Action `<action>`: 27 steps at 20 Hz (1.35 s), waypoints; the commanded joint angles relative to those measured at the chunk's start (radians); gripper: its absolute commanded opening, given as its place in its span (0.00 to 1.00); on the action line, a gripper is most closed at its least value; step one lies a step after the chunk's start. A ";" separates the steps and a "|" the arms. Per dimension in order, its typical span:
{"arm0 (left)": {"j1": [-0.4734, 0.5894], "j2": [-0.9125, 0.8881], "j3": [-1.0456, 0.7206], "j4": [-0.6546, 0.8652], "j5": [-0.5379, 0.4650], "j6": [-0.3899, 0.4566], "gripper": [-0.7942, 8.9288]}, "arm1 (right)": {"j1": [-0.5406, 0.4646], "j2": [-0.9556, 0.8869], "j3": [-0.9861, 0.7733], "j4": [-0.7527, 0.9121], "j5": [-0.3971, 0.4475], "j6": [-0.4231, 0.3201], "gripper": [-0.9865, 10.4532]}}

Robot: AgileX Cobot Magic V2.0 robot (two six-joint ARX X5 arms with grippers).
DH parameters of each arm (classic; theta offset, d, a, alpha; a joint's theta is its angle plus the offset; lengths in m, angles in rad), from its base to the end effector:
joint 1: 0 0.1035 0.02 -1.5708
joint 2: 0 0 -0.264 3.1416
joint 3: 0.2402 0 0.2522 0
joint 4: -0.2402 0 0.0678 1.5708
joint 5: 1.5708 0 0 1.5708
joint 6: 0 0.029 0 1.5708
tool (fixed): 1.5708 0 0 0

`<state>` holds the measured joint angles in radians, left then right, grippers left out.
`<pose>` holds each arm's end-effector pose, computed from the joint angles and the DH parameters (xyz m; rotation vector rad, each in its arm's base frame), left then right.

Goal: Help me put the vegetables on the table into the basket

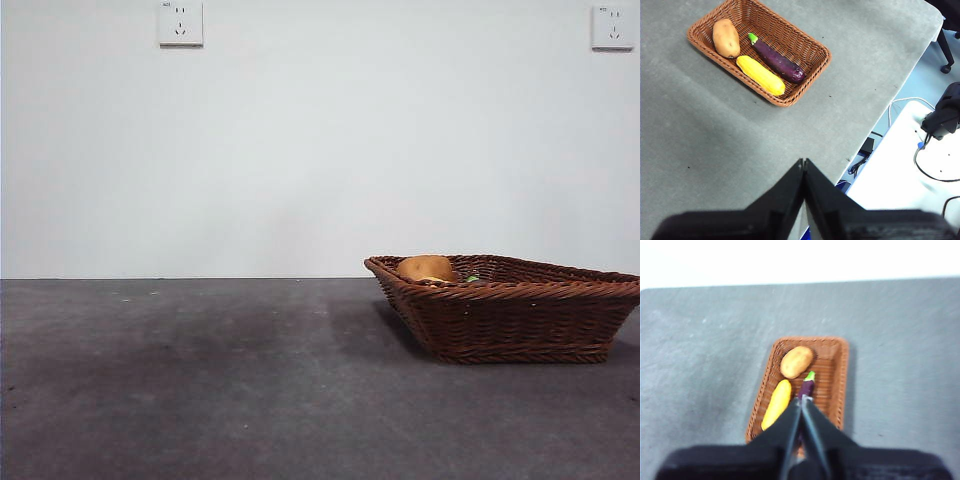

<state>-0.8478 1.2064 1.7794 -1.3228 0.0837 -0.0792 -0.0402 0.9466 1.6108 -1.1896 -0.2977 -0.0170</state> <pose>0.1107 -0.1291 0.4675 0.2191 0.7537 -0.8555 0.1045 0.0043 0.4681 0.0721 0.5171 0.2559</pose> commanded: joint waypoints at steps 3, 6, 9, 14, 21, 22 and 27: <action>-0.002 0.000 -0.005 0.004 -0.006 0.005 0.08 | 0.001 -0.078 -0.003 -0.037 0.018 -0.003 0.09; -0.002 0.001 -0.005 0.004 -0.005 0.005 0.08 | 0.001 -0.083 -0.003 -0.104 0.018 -0.003 0.09; -0.002 0.005 -0.005 0.004 -0.006 0.005 0.08 | 0.001 -0.065 -0.003 -0.165 0.019 -0.003 0.09; 0.013 0.015 -0.004 0.004 -0.092 0.108 0.08 | 0.001 -0.010 -0.003 -0.182 0.019 -0.003 0.09; 0.248 -0.051 -0.004 0.004 -0.270 0.218 0.08 | 0.001 0.150 -0.003 -0.174 0.044 -0.004 0.09; 0.306 -0.064 -0.007 0.004 -0.264 0.258 0.08 | 0.001 0.182 -0.003 -0.164 0.053 -0.004 0.09; 0.573 -0.273 -0.324 0.242 -0.260 0.312 0.08 | 0.001 0.324 -0.003 -0.122 0.068 -0.004 0.09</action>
<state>-0.2852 0.9592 1.5162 -1.1275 -0.1776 0.2142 -0.0402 1.2709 1.6123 -1.3136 -0.2325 -0.0185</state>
